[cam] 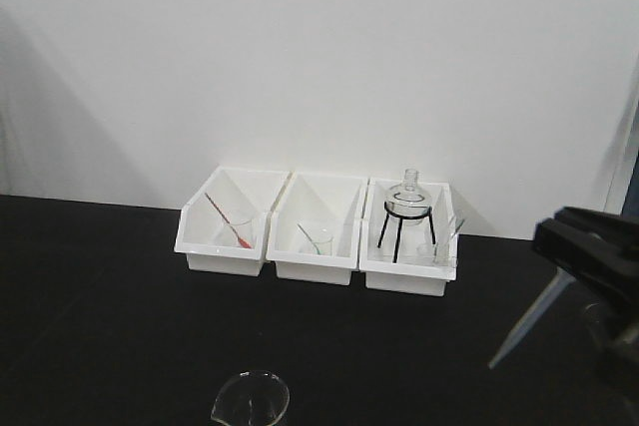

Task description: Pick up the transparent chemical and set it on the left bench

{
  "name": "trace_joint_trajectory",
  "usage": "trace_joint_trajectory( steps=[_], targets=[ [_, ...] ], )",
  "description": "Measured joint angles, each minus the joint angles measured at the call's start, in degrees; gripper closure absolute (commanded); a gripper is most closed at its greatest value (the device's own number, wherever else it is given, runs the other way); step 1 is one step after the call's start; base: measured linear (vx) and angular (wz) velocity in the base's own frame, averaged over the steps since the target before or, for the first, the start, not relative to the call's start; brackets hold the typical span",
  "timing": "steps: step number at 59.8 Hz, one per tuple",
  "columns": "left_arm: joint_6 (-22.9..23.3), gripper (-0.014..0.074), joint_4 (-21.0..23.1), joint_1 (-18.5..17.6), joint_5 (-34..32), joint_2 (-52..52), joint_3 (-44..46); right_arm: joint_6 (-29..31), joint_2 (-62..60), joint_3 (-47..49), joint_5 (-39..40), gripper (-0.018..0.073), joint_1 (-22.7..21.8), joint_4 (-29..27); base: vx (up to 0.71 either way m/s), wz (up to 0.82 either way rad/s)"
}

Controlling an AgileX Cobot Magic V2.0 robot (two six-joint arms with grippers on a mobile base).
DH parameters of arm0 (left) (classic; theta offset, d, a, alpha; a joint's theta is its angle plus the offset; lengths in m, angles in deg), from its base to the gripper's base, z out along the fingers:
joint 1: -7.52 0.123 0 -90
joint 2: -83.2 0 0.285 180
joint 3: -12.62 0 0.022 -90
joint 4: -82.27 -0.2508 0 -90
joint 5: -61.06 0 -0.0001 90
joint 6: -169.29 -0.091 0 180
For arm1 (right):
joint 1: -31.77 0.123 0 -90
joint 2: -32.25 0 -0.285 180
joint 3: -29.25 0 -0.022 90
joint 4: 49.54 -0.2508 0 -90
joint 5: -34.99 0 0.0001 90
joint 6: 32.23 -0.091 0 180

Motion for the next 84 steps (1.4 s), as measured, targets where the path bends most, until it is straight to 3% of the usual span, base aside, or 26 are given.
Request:
trace_joint_trajectory(
  steps=[5,14,23,40,53,66,84],
  targets=[
    [0.0,0.06,0.0,0.0,0.0,0.0,0.0,7.0,4.5,2.6,-5.2,0.0561,7.2,-4.7,0.0,0.0],
    [0.0,0.06,0.0,0.0,0.0,0.0,0.0,19.5,14.2,7.9,-20.3,0.0561,24.0,-12.0,0.0,0.0],
    [0.0,0.06,0.0,0.0,0.0,0.0,0.0,27.3,25.7,14.6,-27.0,0.0561,32.7,-17.3,0.0,0.0],
    [0.0,0.06,0.0,0.0,0.0,0.0,0.0,28.5,41.7,24.2,-25.1,0.0561,34.4,-19.1,0.0,0.0],
    [0.0,0.06,0.0,0.0,0.0,0.0,0.0,29.0,47.4,24.7,-20.2,0.0561,34.5,-20.0,0.0,0.0],
    [0.0,0.06,0.0,0.0,0.0,0.0,0.0,33.3,52.5,24.8,-16.9,0.0545,34.5,-22.4,0.0,0.0],
    [0.0,0.06,0.0,0.0,0.0,0.0,0.0,34.2,53.3,24.8,-16.5,0.0528,34.6,-22.7,0.0,0.0]
  ],
)
